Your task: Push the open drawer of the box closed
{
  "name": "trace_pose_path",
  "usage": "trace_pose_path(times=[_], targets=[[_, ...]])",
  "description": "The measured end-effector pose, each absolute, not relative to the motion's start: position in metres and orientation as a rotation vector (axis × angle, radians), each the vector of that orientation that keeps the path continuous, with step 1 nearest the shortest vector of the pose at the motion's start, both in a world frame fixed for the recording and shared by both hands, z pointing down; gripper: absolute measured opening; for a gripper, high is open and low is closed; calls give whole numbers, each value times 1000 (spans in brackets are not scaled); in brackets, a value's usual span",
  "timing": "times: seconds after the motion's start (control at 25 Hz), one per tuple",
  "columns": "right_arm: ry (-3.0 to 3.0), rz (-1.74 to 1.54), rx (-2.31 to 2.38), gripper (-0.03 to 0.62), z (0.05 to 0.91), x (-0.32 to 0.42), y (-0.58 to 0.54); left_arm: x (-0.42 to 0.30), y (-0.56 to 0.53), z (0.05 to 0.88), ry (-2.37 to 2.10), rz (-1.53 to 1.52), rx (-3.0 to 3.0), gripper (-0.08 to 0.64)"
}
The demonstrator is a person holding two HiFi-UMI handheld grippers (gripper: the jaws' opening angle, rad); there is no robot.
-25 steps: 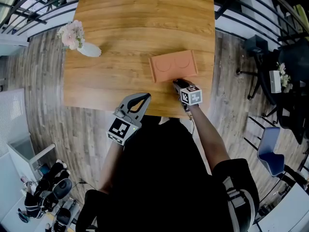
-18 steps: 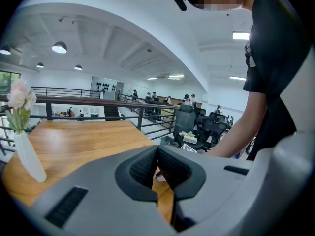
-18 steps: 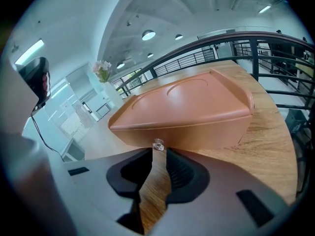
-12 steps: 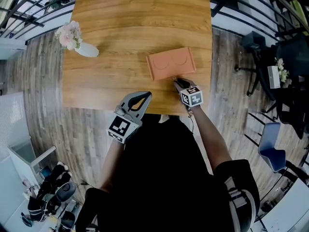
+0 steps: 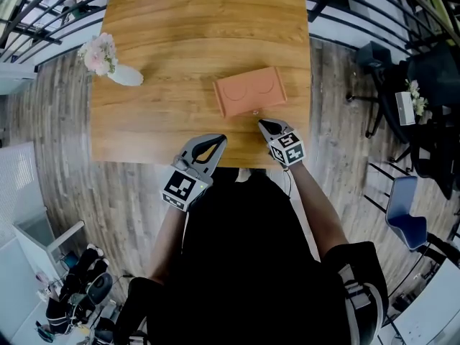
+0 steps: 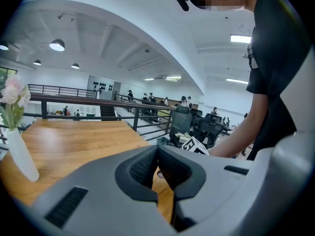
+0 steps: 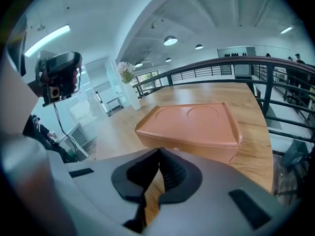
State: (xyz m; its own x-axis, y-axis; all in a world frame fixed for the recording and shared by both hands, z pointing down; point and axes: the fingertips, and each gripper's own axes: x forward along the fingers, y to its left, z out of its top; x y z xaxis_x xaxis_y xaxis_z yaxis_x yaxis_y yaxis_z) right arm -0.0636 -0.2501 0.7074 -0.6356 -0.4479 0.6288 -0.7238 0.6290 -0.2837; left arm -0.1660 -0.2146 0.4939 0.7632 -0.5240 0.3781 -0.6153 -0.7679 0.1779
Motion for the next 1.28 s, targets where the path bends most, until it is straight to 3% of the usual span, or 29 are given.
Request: trace_pose_path(times=[0.28,0.6,1.28], targets=[[-2443,639,928,17,646,-57,-237,-158,-206,497,-871,441,2667,22],[-2479,330,715,15,585,-70,-213,-150,-199,497,-866,444,2664,23],[-2537,358,708,14,559,-38,-183,-112,-183,500,-843,453,2672,23]])
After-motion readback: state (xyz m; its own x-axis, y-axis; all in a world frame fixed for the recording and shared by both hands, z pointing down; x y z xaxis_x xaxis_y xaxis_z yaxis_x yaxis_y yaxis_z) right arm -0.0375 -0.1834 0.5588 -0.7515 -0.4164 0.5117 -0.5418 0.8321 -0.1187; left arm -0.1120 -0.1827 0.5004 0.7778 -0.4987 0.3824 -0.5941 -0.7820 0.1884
